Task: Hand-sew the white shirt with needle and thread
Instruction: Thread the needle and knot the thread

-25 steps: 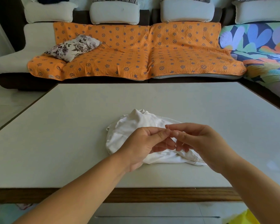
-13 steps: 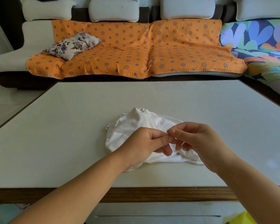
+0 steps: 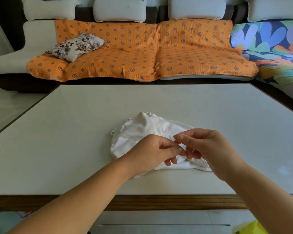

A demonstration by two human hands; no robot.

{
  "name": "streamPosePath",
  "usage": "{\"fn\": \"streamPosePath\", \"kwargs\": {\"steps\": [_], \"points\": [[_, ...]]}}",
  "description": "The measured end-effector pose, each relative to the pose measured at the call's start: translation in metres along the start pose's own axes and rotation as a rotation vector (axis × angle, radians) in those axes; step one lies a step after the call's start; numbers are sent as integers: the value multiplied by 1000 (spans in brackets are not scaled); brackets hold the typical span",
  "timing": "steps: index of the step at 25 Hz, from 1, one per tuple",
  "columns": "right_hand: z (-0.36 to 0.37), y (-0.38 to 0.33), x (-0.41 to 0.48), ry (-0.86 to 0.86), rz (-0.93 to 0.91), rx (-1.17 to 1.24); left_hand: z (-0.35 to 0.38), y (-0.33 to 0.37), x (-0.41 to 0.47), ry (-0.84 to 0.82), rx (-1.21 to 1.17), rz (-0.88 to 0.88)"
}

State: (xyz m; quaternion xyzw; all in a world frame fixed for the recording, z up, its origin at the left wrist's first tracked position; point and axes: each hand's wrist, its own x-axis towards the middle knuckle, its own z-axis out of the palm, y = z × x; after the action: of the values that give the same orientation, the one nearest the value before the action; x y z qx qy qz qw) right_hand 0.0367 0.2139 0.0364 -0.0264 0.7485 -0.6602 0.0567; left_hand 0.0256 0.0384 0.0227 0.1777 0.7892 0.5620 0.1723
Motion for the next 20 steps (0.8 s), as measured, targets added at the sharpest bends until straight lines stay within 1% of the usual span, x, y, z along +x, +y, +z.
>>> {"fn": "streamPosePath", "kwargs": {"steps": [6,11,14,17,19,20], "points": [[0,0,0,26,-16,9,1,-1,0,-8,39,-31],[0,0,1,5,7,5,-1,2,-1,-25,33,-37],[-3,-1,2,-67,72,63,-1,4,-3,-33,15,-41],[-10,0,6,-158,206,152,-2,7,-5,-40,-25,-36],[-14,0,8,-243,286,192,-2,6,-5,-45,-48,-30],[-16,0,8,-292,293,178,-3,6,-5,-45,-56,-26]]}}
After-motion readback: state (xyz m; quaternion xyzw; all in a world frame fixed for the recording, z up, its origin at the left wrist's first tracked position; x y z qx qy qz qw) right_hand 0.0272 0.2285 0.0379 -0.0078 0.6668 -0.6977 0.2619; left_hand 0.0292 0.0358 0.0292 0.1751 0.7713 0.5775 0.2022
